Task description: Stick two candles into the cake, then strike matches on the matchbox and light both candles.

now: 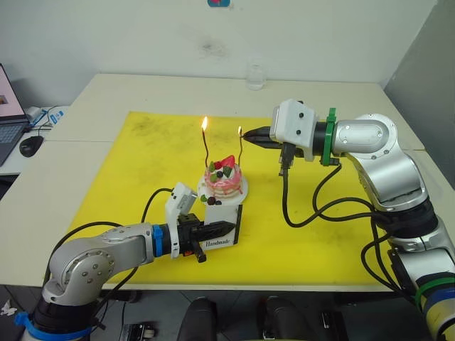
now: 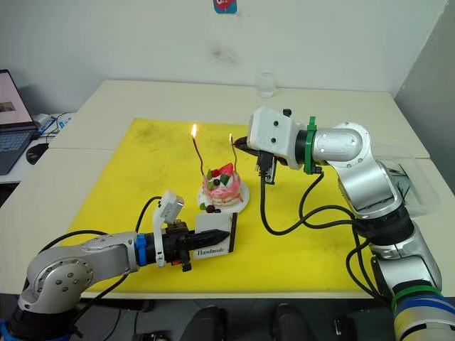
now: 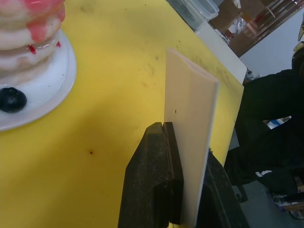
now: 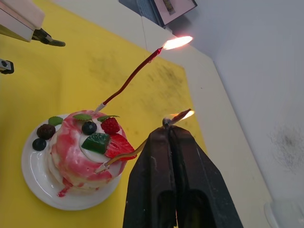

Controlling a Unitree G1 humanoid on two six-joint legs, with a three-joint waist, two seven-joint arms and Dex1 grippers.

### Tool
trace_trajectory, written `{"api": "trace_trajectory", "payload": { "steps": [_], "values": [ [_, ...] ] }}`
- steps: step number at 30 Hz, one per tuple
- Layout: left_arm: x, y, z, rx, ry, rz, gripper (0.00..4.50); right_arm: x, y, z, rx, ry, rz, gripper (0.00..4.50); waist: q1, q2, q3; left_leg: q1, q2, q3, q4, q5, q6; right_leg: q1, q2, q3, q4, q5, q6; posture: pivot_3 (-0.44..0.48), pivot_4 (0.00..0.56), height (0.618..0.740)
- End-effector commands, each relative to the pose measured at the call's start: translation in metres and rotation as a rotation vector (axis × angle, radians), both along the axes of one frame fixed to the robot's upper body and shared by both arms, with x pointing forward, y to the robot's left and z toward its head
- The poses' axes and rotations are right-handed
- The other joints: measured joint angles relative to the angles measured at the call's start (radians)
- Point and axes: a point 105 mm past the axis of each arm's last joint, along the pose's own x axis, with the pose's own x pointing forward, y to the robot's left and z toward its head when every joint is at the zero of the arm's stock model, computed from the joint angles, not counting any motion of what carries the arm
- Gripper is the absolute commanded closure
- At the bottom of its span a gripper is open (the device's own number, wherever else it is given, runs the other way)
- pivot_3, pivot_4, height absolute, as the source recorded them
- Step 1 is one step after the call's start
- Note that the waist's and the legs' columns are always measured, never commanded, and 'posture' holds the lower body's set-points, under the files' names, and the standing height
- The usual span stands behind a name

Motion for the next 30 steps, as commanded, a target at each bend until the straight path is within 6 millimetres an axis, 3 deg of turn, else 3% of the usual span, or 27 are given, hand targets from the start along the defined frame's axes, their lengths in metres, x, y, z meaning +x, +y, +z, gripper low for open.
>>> {"api": "trace_trajectory", "payload": {
  "steps": [1, 30],
  "values": [
    [-0.0022, -0.0047, 0.0064, -0.014, -0.029, -0.028, 4.5, -0.0069, 0.0009, 0.02, 0.033, -0.071, 0.014, 4.47, 0.0, 0.0, 0.0, 0.0, 0.0, 0.0, 0.0, 0.0, 0.0, 0.0, 0.0, 0.0, 0.0, 0.0, 0.0, 0.0, 0.15, 0.729],
    [-0.0024, -0.0053, 0.0061, -0.017, -0.028, -0.032, 4.5, -0.0058, -0.0008, 0.0187, 0.04, -0.053, 0.002, 4.47, 0.0, 0.0, 0.0, 0.0, 0.0, 0.0, 0.0, 0.0, 0.0, 0.0, 0.0, 0.0, 0.0, 0.0, 0.0, 0.0, 0.15, 0.729]
  ]
}}
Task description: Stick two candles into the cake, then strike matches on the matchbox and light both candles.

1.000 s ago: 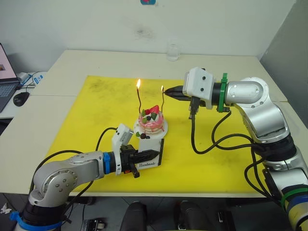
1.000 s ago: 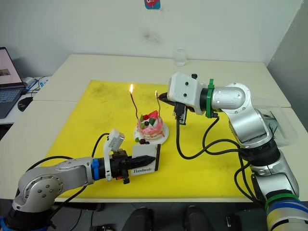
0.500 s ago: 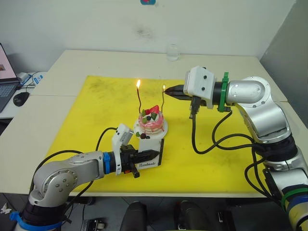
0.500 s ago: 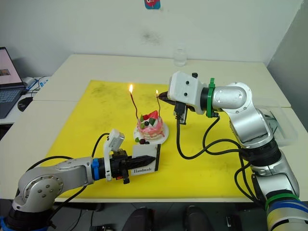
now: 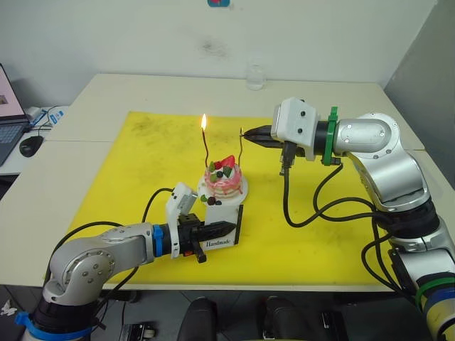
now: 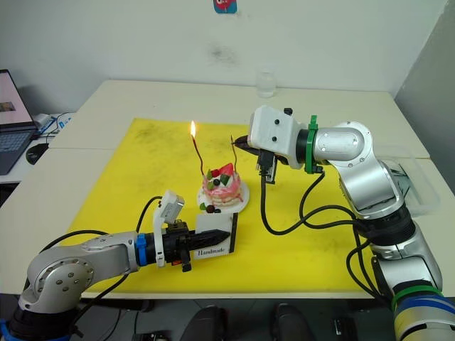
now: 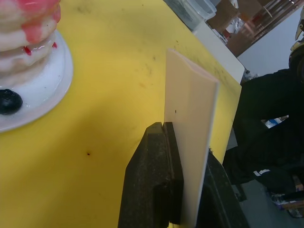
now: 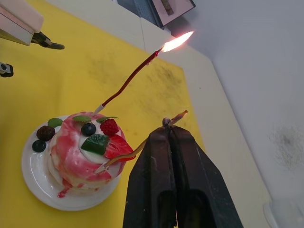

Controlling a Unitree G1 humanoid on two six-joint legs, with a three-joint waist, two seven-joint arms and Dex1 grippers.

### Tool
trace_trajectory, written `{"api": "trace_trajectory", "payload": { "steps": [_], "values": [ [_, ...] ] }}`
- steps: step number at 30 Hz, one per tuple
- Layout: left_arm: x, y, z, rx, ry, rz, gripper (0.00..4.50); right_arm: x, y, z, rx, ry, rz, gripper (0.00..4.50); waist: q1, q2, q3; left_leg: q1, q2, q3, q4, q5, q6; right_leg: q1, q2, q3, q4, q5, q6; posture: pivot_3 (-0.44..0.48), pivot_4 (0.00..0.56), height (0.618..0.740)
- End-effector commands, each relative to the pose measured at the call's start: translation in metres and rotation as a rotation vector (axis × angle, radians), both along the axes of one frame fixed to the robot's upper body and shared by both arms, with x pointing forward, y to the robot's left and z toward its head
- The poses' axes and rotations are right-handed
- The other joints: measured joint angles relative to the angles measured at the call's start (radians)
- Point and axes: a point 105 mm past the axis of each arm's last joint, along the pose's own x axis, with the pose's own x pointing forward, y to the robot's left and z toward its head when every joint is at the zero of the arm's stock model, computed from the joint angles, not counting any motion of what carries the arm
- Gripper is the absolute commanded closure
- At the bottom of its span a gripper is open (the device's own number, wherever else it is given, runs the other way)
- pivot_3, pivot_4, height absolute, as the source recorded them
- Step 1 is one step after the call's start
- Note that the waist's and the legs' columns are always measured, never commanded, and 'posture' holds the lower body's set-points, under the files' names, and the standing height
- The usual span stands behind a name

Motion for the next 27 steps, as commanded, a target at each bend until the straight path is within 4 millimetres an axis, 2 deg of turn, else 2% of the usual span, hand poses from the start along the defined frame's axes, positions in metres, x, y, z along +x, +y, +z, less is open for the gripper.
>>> {"api": "trace_trajectory", "payload": {
  "steps": [1, 27],
  "values": [
    [-0.002, -0.0044, 0.0055, -0.011, -0.026, -0.024, 4.5, -0.0058, 0.0009, 0.0172, 0.035, -0.057, 0.012, 4.47, 0.0, 0.0, 0.0, 0.0, 0.0, 0.0, 0.0, 0.0, 0.0, 0.0, 0.0, 0.0, 0.0, 0.0, 0.0, 0.0, 0.15, 0.729],
    [-0.0016, -0.0053, 0.0051, -0.014, -0.027, -0.025, 4.5, -0.0075, 0.0013, 0.0184, 0.038, -0.045, 0.018, 4.47, 0.0, 0.0, 0.0, 0.0, 0.0, 0.0, 0.0, 0.0, 0.0, 0.0, 0.0, 0.0, 0.0, 0.0, 0.0, 0.0, 0.15, 0.729]
  ]
}}
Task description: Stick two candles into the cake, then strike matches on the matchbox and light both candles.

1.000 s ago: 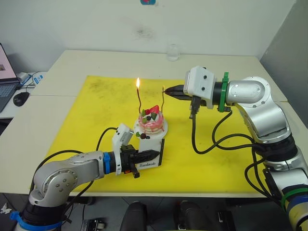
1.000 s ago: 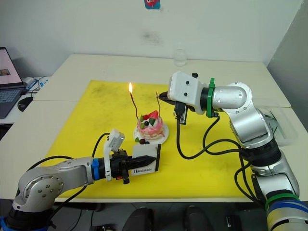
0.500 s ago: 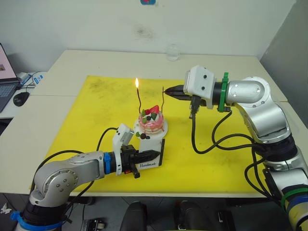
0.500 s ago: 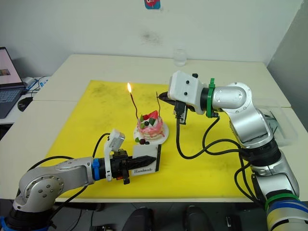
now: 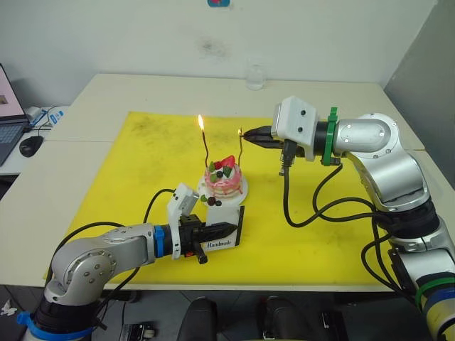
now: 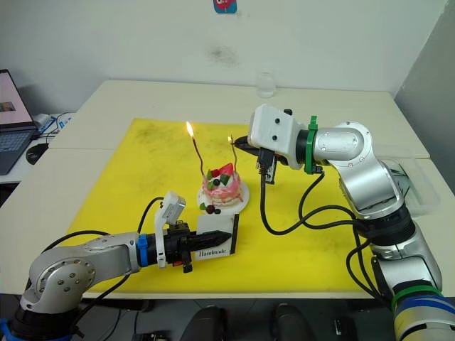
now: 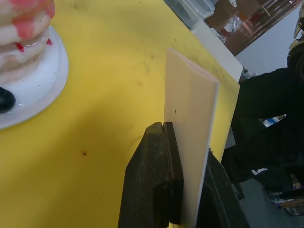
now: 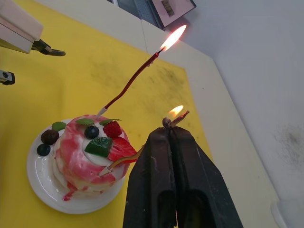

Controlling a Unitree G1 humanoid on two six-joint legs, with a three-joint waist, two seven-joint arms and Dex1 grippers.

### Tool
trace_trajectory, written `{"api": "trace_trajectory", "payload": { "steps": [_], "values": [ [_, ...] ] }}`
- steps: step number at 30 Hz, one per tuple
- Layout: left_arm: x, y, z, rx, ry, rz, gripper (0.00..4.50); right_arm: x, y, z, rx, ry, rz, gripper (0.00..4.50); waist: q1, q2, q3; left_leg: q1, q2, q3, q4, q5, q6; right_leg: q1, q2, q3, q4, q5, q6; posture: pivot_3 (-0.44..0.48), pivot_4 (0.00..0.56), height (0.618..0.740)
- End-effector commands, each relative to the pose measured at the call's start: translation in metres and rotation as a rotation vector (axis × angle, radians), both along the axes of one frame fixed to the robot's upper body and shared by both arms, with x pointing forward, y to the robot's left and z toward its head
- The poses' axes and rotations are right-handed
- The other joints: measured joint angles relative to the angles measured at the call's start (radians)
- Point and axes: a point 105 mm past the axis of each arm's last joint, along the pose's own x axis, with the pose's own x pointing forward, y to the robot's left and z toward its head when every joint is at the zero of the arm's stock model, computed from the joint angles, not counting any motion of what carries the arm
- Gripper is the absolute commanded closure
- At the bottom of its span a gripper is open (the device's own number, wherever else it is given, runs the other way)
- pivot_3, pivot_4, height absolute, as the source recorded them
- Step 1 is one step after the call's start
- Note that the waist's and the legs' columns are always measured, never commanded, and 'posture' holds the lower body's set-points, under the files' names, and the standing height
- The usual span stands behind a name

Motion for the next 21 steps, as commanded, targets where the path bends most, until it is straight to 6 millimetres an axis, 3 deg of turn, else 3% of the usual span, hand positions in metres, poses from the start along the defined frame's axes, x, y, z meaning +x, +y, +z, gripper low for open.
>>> {"api": "trace_trajectory", "payload": {
  "steps": [1, 16, 21],
  "values": [
    [-0.001, -0.004, 0.006, -0.013, -0.032, -0.018, 4.5, -0.007, 0.001, 0.019, 0.021, -0.073, 0.012, 4.47, 0.0, 0.0, 0.0, 0.0, 0.0, 0.0, 0.0, 0.0, 0.0, 0.0, 0.0, 0.0, 0.0, 0.0, 0.0, 0.0, 0.15, 0.729],
    [0.0, -0.003, 0.007, -0.012, -0.035, -0.02, 4.5, -0.007, -0.002, 0.019, 0.013, -0.07, 0.01, 4.47, 0.0, 0.0, 0.0, 0.0, 0.0, 0.0, 0.0, 0.0, 0.0, 0.0, 0.0, 0.0, 0.0, 0.0, 0.0, 0.0, 0.15, 0.729],
    [0.001, -0.003, 0.006, -0.01, -0.035, -0.015, 4.5, -0.017, -0.006, 0.014, 0.001, -0.029, 0.039, 4.47, 0.0, 0.0, 0.0, 0.0, 0.0, 0.0, 0.0, 0.0, 0.0, 0.0, 0.0, 0.0, 0.0, 0.0, 0.0, 0.0, 0.15, 0.729]
  ]
}}
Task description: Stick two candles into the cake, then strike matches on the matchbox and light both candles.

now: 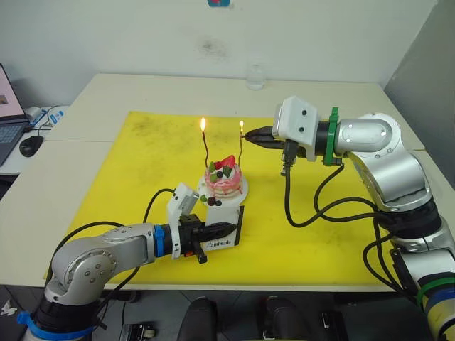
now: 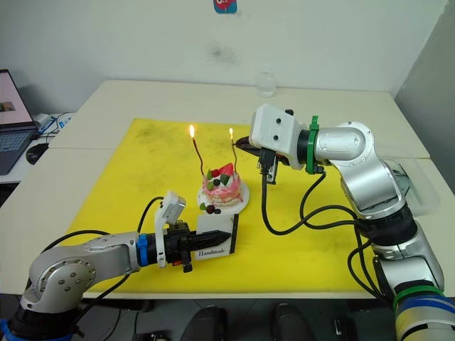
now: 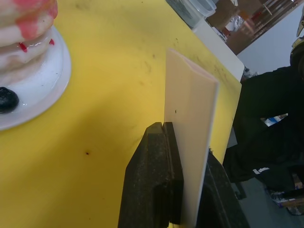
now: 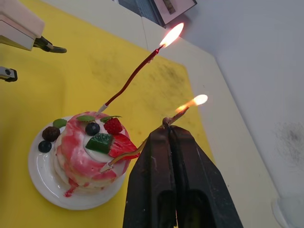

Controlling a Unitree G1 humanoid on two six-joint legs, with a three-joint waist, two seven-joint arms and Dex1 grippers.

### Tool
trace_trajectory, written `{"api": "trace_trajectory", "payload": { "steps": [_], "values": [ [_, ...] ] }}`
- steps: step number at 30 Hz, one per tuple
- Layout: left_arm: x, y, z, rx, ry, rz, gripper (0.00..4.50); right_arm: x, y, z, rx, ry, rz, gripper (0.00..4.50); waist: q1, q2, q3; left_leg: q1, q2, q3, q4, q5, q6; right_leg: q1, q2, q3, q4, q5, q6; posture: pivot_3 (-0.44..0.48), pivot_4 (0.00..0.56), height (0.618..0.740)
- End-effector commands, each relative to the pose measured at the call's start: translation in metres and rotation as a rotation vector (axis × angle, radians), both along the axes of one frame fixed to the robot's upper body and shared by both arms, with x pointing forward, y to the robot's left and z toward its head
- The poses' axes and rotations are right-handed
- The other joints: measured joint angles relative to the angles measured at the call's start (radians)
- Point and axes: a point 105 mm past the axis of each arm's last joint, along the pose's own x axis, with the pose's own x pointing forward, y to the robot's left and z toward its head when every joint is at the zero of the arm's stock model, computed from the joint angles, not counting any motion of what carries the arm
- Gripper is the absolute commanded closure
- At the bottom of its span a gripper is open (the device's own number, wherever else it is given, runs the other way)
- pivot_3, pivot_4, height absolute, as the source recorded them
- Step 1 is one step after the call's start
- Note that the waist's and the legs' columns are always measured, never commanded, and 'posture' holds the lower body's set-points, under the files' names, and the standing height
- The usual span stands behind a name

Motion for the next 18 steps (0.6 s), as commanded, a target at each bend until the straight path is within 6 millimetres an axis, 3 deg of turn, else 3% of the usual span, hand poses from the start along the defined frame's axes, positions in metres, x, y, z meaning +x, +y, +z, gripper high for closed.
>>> {"api": "trace_trajectory", "payload": {
  "steps": [1, 5, 9, 18],
  "values": [
    [0.0, -0.003, 0.006, -0.015, -0.031, -0.015, 4.5, -0.017, -0.006, 0.012, 0.011, -0.019, 0.036, 4.47, 0.001, 0.0, 0.0, 0.0, 0.0, 0.0, 0.0, 0.0, 0.0, 0.0, 0.0, 0.0, 0.0, 0.0, 0.0, 0.0, 0.15, 0.729],
    [0.0, -0.003, 0.005, -0.015, -0.027, -0.008, 4.5, -0.026, -0.021, 0.004, 0.002, 0.039, 0.006, 4.47, 0.002, 0.0, 0.0, -0.001, 0.0, 0.0, 0.0, 0.0, 0.0, 0.0, -0.001, 0.0, 0.0, 0.0, 0.0, 0.0, 0.15, 0.729],
    [-0.002, -0.004, 0.002, -0.021, -0.02, -0.005, 4.5, -0.022, -0.056, -0.004, 0.004, 0.072, -0.157, 4.47, 0.002, 0.0, 0.0, 0.0, 0.0, 0.0, 0.0, 0.0, 0.0, 0.0, -0.002, 0.0, -0.001, 0.0, 0.0, 0.0, 0.15, 0.729],
    [-0.005, -0.014, -0.002, -0.047, -0.006, -0.014, 4.5, 0.004, -0.183, -0.023, 0.135, 0.099, -0.785, 4.47, 0.002, 0.0, 0.0, 0.0, -0.001, 0.0, 0.0, 0.0, 0.0, 0.0, -0.001, 0.0, -0.001, 0.0, 0.0, 0.0, 0.15, 0.729]
  ]
}}
